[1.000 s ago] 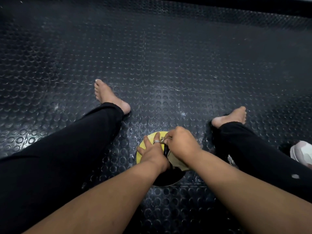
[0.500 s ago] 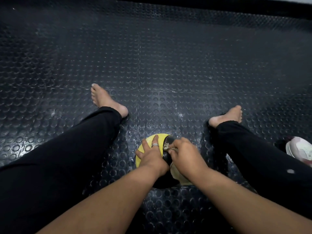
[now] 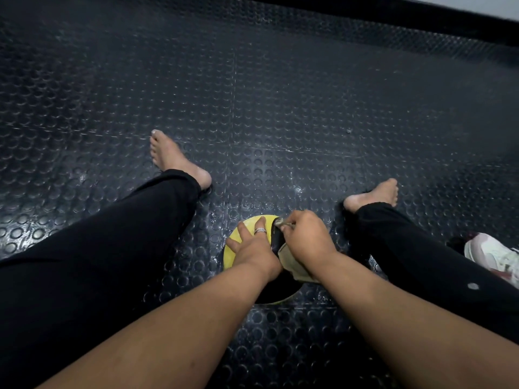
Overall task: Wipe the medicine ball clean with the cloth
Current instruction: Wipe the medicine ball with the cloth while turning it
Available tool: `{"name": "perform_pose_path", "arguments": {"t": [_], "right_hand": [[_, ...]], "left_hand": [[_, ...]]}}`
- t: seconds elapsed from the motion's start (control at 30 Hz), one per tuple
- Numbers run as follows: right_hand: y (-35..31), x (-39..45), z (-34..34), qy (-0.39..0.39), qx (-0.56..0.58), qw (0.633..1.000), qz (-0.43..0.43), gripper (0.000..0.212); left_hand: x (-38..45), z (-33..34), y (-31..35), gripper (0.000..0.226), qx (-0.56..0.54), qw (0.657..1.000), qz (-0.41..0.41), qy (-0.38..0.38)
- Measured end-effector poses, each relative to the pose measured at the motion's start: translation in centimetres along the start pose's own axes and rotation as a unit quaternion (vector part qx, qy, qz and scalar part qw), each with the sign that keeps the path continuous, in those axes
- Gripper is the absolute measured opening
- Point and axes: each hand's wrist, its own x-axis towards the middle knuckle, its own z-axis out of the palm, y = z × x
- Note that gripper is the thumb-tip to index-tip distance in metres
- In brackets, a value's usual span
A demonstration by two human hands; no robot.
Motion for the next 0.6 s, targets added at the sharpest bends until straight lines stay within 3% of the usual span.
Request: {"name": "perform_pose_path", "arguments": {"t": [0.1, 0.27, 0.37, 0.53, 0.6], "right_hand": [[-0.4, -1.5, 0.3, 0.013, -0.035, 0.999, -0.023, 0.018], [-0.6, 0.6, -0.4, 0.003, -0.053, 0.999, 0.009, 0.016], [-0.4, 2.3, -1.0, -0.038, -0.06, 0.997, 0.018, 0.011], [0.3, 1.5, -3.3, -0.149, -0.051, 0.985, -0.075, 0.01], [1.8, 0.6, -4.1, -0.146, -0.016, 0.987, -0.061, 0.007]], "left_hand": [[-0.1, -0.1, 0.0, 0.101, 0.003, 1.0, 0.0, -0.001], [-0.7, 0.1, 0.4, 0.111, 0.032, 0.999, 0.006, -0.023], [-0.9, 0.3, 0.3, 0.12, 0.039, 0.999, 0.015, -0.022], [-0.1, 0.2, -1.1, 0.12, 0.022, 0.999, 0.034, 0.001], [0.2, -0.2, -1.3, 0.12, 0.015, 0.999, 0.035, 0.0]]}}
